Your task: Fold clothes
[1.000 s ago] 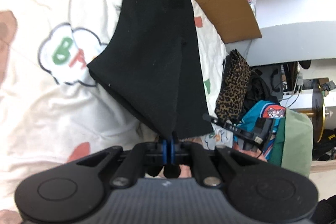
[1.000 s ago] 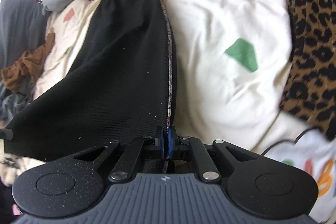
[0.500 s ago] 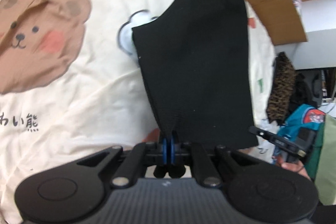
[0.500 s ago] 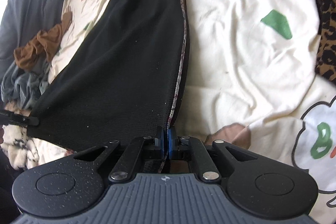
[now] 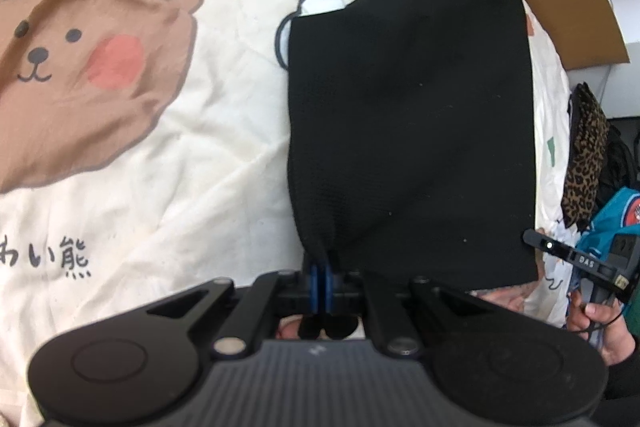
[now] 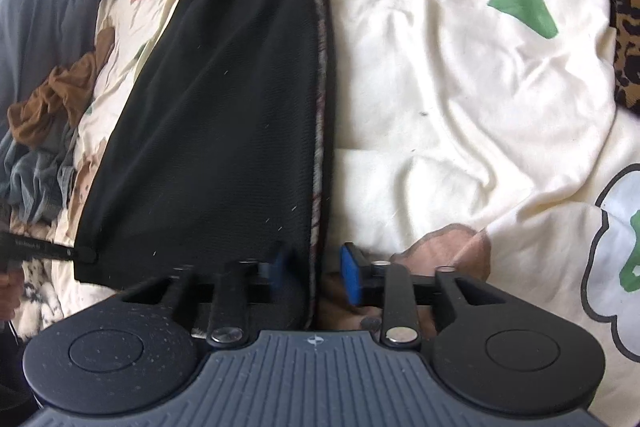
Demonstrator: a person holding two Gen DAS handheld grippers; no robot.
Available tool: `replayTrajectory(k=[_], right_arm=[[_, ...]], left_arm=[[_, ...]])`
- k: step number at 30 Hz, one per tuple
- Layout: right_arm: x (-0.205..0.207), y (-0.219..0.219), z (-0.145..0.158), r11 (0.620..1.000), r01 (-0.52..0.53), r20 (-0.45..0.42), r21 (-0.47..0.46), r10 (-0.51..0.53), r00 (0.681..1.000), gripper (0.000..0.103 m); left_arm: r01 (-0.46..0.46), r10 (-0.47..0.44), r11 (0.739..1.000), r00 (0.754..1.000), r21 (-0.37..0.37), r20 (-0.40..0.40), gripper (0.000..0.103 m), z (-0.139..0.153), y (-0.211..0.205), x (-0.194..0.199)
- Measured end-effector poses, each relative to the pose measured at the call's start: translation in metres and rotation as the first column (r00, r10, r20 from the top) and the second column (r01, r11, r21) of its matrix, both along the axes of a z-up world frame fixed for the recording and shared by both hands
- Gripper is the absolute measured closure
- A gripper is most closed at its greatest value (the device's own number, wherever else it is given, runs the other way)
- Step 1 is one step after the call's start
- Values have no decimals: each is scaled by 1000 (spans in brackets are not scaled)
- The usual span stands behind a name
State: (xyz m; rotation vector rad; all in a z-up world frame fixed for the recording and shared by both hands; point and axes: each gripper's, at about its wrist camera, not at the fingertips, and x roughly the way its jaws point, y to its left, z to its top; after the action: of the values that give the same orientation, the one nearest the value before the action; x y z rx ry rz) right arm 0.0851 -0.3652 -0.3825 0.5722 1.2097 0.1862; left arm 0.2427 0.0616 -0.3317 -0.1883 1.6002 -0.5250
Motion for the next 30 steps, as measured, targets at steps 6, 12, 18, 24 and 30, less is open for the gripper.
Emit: replayTrajectory(k=[6,12,18,24,30], right_arm=[[10,-17,-21,984,18,-18,178,-15,1000,65],[19,-18,-49,939,25,-77,342,1,997,67],[15,-18,-62,906,71,-114,418,-25,993,96],[15,-15,-37,908,73,-105,413,-32,994,101],[14,-19,11,923,22,-55,385,-1,998,101]], left_arm=[[-12,12,1000,1000,2,1,99,-6,2,1],[-24,24,1000,1000,-5,-9,99,-11,6,4],[-68,66,997,997,-27,-49,99,-18,15,10],[-85,79,993,994,-77,-71,99,-2,26,13],[-72,60,988,994,-137,-92,99,26,31,7]])
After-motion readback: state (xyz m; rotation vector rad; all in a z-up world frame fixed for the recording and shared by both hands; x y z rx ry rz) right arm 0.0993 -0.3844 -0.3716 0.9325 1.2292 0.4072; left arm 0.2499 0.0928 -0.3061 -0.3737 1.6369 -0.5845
